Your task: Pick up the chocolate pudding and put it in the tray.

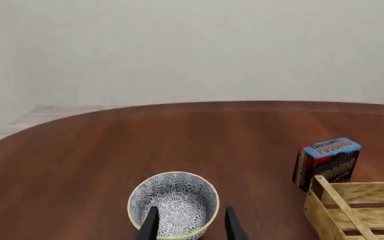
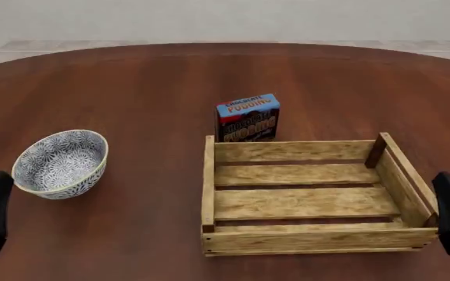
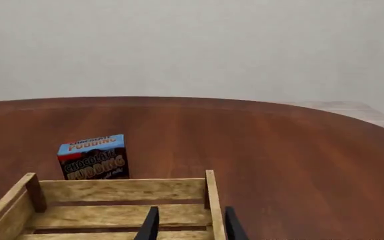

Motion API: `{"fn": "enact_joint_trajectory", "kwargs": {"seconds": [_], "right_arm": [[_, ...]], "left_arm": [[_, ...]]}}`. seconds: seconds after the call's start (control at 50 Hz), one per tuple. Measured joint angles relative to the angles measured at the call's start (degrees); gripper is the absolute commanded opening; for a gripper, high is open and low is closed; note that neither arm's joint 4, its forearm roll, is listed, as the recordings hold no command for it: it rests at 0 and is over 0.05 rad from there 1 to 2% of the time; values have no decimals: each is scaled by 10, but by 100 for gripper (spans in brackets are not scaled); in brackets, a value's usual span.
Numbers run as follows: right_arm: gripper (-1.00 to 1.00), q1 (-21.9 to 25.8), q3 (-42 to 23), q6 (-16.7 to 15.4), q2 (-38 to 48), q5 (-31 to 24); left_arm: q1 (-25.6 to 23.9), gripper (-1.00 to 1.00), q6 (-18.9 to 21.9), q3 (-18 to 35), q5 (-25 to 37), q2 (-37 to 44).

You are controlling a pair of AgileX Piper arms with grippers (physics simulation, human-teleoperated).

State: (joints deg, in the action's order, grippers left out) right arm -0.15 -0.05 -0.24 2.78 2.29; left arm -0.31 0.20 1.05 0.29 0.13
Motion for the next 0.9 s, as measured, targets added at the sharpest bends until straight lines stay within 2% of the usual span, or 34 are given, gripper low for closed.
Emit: {"fn": "enact_joint_trajectory", "kwargs": {"seconds": [0.54, 0.72, 0.9], "right_arm": [[100, 1, -2, 3, -18, -20], [100, 2, -2, 3, -19, -21], [100, 3, -2, 3, -20, -21]], "left_arm": [[-10, 100, 16, -9, -7, 3], [-50, 100, 39, 7, -25, 49], [-75, 100, 53, 49, -33, 109]]}}
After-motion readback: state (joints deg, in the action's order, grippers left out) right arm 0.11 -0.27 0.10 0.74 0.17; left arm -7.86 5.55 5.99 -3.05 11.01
